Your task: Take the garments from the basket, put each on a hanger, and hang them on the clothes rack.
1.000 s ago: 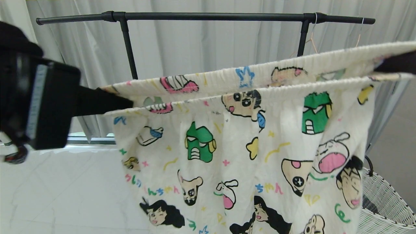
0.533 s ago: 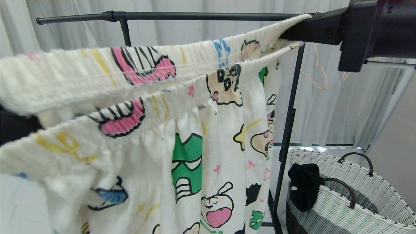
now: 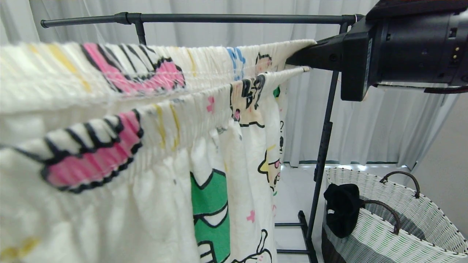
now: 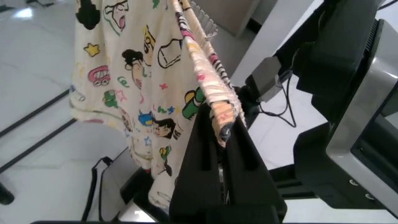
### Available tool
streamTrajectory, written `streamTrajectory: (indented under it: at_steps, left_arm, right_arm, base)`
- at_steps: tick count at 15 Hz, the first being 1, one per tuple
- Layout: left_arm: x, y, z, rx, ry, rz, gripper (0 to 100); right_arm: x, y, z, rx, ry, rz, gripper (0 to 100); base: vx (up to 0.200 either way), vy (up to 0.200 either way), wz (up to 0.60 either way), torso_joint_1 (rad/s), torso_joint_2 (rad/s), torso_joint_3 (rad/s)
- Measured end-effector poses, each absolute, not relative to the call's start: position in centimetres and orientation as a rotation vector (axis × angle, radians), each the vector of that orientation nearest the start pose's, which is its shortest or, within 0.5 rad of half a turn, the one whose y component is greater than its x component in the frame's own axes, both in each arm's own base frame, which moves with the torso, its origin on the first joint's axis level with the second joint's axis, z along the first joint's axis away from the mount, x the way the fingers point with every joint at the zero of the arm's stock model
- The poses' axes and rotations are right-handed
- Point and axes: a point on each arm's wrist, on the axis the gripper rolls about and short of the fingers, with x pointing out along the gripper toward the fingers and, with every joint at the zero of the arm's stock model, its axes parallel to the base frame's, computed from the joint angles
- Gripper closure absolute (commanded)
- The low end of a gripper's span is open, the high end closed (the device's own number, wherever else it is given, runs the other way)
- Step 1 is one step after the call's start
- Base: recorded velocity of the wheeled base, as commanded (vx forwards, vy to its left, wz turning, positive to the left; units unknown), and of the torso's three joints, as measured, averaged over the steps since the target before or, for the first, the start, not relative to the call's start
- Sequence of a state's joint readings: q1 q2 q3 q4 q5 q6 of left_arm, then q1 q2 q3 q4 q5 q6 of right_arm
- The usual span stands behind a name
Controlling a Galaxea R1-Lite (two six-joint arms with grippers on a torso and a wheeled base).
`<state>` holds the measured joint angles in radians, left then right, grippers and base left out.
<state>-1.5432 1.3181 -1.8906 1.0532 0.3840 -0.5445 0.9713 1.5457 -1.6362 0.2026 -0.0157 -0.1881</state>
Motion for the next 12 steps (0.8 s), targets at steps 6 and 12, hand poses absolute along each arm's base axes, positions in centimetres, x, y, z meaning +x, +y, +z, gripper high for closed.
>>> streamTrajectory:
  at_steps: [6, 12]
  left_arm:
    - [3.8, -12.2, 39.9, 0.028, 0.515, -0.837, 100]
    - [11.0, -13.7, 39.8, 0.234, 0.452, -0.515, 100]
  right_arm:
    - [14.6, 19.0, 37.9, -0.289, 0.109, 0.798, 100]
    - [12.6, 14.2, 39.8, -0.273, 0.098, 0.72, 100]
  base:
    - [0.0, 0.0, 0.0, 0.0, 0.0, 0.0]
    - [0.0, 0.0, 0.0, 0.0, 0.0, 0.0]
